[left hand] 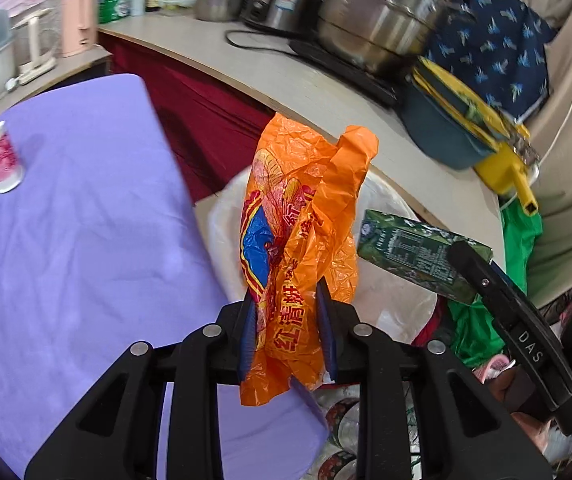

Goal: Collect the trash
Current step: 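Carry the milk carton toward the bin while the left tool carries the snack bag, then open both tools over the bin to drop the snack bag and carton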

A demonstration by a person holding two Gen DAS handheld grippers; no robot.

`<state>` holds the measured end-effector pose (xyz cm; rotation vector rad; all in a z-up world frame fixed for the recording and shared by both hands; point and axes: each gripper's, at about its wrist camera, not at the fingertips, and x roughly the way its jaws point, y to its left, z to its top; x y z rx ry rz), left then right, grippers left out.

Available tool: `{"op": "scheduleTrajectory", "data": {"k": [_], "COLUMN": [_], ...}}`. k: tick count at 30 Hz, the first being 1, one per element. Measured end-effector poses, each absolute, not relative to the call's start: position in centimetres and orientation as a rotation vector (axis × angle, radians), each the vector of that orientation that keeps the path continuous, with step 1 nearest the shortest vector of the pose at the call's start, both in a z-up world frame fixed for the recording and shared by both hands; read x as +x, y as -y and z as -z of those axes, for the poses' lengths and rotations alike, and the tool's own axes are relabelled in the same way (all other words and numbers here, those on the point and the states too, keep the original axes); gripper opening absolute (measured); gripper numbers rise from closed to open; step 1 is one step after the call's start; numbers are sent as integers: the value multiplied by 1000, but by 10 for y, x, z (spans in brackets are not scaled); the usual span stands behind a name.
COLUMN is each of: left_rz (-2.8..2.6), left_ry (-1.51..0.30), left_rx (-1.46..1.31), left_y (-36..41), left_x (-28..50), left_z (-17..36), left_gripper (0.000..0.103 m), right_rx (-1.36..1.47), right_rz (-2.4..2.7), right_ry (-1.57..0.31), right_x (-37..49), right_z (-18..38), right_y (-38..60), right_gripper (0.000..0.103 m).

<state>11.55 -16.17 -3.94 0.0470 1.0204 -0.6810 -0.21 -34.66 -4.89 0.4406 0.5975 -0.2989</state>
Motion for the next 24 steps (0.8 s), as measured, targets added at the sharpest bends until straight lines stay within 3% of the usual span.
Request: {"op": "scheduleTrajectory", "data": {"k": [13, 18, 22, 24], "left_rz": [655, 623, 611, 599], "left_ry": [-1066, -1051, -1045, -1040], "left_rx": [86, 86, 85, 78], "left_y": [184, 182, 181, 178], "left_x": [117, 119, 121, 121], "left_z": [70, 70, 68, 67], "left_gripper": [35, 53, 58, 67], "right_rx": [481, 483, 482, 477], "right_rz": [310, 315, 307, 306], "right_ry": [-623, -622, -626, -628], "right_x": [-2, -1, 2, 4], "right_z": [68, 70, 70, 69], "right_y": [354, 353, 352, 350], "right_gripper": [50, 50, 50, 50]}}
